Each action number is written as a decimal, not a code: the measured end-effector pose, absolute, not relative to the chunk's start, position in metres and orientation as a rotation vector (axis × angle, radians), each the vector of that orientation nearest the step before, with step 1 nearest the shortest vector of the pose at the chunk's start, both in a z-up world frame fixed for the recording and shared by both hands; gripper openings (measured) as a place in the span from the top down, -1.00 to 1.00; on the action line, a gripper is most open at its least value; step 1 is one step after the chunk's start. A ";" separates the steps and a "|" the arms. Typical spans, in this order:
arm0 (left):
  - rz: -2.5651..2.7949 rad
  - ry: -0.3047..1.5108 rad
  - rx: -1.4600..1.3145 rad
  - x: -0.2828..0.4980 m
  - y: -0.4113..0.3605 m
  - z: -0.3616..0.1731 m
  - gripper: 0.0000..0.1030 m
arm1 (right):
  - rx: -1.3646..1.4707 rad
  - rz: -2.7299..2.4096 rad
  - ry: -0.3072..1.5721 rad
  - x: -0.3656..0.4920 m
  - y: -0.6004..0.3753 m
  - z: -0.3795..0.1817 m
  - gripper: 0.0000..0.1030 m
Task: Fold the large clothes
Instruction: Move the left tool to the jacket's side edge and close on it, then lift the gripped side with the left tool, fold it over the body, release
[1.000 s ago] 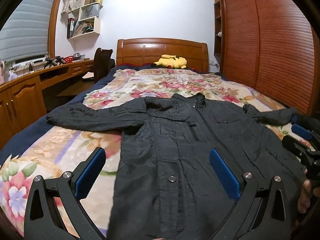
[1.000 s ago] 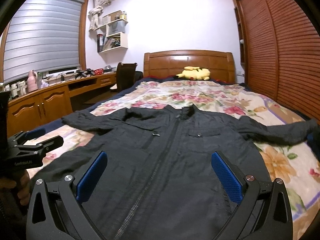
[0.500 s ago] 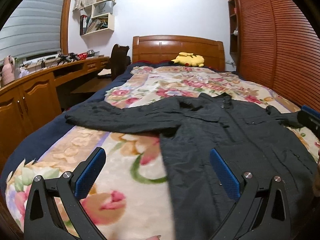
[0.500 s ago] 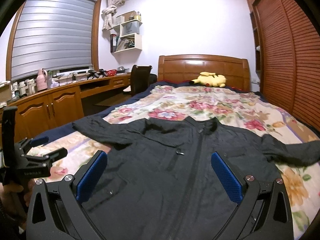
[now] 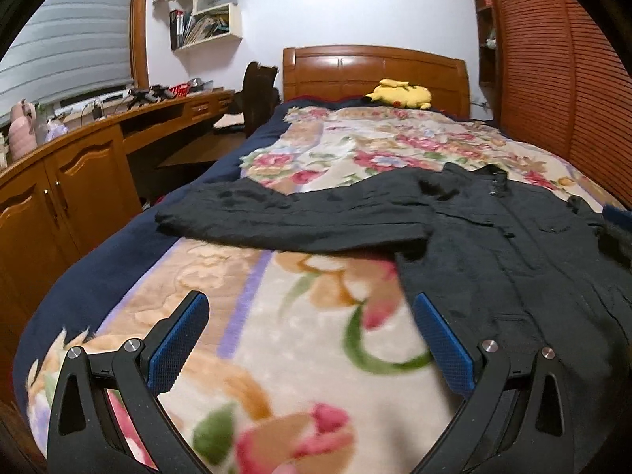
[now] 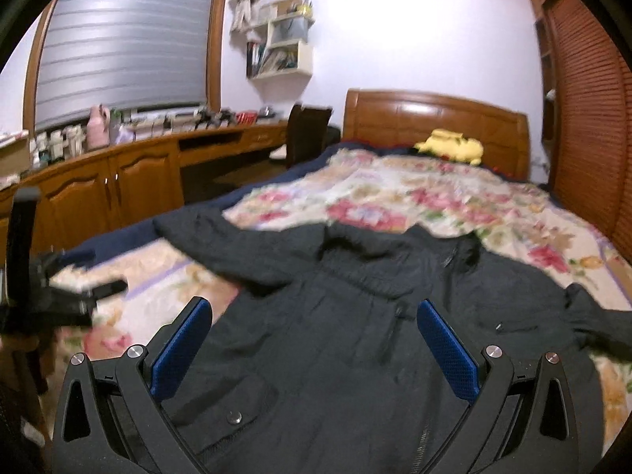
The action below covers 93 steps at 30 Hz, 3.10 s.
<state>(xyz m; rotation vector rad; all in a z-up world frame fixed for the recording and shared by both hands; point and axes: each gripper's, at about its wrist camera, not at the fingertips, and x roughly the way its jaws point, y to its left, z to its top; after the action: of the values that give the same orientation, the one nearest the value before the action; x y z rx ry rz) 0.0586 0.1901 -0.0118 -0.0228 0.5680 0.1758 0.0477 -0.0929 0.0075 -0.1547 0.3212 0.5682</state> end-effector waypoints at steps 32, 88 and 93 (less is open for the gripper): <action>0.251 0.775 -0.280 0.228 0.330 -0.051 -0.54 | -0.236 0.573 0.472 0.081 -0.080 -0.022 -1.00; -0.191 0.652 0.146 0.132 0.017 0.100 0.95 | -0.154 0.492 0.448 0.033 -0.175 0.007 -0.81; -0.191 0.699 0.165 0.111 0.012 0.074 0.78 | -0.163 0.499 0.451 0.030 -0.176 0.003 -0.81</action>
<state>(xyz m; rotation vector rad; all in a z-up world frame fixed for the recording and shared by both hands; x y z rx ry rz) 0.1113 0.0116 0.0743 0.1651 0.6989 -0.1908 0.0298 -0.1763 0.0027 -0.1634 0.4506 0.4990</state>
